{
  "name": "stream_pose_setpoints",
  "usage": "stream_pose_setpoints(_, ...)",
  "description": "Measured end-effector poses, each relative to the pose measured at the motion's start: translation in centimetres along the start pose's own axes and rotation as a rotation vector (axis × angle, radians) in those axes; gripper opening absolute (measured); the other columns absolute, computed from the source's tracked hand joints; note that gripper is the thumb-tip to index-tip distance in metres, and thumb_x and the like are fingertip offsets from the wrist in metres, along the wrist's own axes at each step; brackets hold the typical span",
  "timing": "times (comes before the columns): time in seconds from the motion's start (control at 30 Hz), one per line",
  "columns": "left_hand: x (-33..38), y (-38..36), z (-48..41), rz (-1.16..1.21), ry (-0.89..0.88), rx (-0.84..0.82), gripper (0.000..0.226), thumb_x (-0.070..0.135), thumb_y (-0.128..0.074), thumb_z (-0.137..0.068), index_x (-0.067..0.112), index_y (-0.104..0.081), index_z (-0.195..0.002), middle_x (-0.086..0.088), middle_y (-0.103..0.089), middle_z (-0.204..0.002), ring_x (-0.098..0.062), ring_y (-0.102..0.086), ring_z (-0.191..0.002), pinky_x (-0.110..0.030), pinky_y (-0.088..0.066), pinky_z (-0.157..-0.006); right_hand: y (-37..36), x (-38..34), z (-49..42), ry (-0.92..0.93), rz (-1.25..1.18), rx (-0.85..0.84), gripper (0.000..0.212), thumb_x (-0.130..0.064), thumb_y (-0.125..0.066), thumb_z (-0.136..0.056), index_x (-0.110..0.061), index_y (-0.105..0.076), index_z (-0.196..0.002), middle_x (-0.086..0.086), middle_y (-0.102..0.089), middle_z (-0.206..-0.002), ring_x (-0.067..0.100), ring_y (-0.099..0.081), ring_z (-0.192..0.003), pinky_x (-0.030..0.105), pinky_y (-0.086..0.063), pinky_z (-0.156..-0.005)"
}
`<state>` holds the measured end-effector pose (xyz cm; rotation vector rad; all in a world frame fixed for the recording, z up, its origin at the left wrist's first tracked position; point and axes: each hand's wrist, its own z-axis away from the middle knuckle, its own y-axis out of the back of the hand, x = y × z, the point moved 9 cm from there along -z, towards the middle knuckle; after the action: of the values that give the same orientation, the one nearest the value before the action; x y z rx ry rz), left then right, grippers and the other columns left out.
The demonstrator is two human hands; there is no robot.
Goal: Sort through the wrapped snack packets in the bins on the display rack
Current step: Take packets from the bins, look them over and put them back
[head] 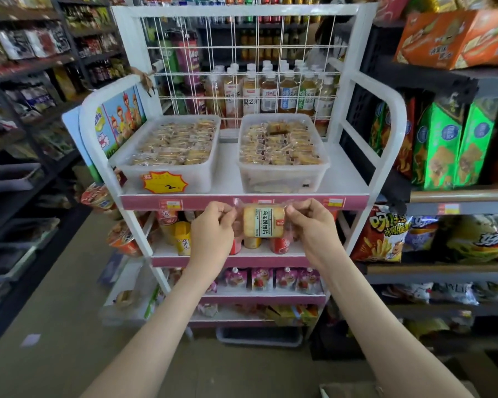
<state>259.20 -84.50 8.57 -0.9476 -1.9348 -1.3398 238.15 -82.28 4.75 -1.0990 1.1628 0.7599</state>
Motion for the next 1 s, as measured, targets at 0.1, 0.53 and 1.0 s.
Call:
stream_pose_setpoints(0.1, -0.3, -0.3, 0.2, 0.005, 0.007, -0.033, 0.008, 0.013, -0.056, -0.096, 0.01, -0.064, -0.094, 0.002, -0.065, -0.085, -0.012, -0.058, -0.079, -0.018, -0.038, -0.062, 0.7, 0.3, -0.1, 0.004, 0.044, 0.013, 0.022, 0.001, -0.061, -0.089, -0.011, -0.049, -0.074, 0.008, -0.058, -0.073, 0.018, -0.053, -0.062, 0.029, -0.047, -0.057)
stream_pose_setpoints(0.53, -1.9, -0.2, 0.7, 0.108, 0.162, -0.113, 0.008, 0.014, -0.052, -0.098, 0.012, -0.058, -0.093, -0.002, -0.064, -0.088, -0.019, -0.061, -0.081, -0.024, -0.04, -0.057, 0.3, 1.6, 1.2, -0.066, 0.014, -0.211, 0.046, 0.017, -0.062, -0.077, -0.004, -0.059, -0.118, 0.015, -0.059, -0.11, 0.025, -0.056, -0.107, 0.042, -0.047, -0.102)
stream_pose_setpoints(1.0, 2.8, -3.9, 3.7, -0.166, -0.339, -0.25, 0.078, 0.036, -0.073, -0.082, 0.021, -0.028, -0.145, 0.0, -0.056, -0.128, -0.016, -0.055, -0.115, -0.021, -0.045, -0.083, -4.1, 0.3, 3.2, -0.04, 0.067, -0.285, 0.032, 0.011, -0.062, -0.083, -0.012, -0.068, -0.105, 0.008, -0.068, -0.098, 0.016, -0.063, -0.092, 0.025, -0.054, -0.079)
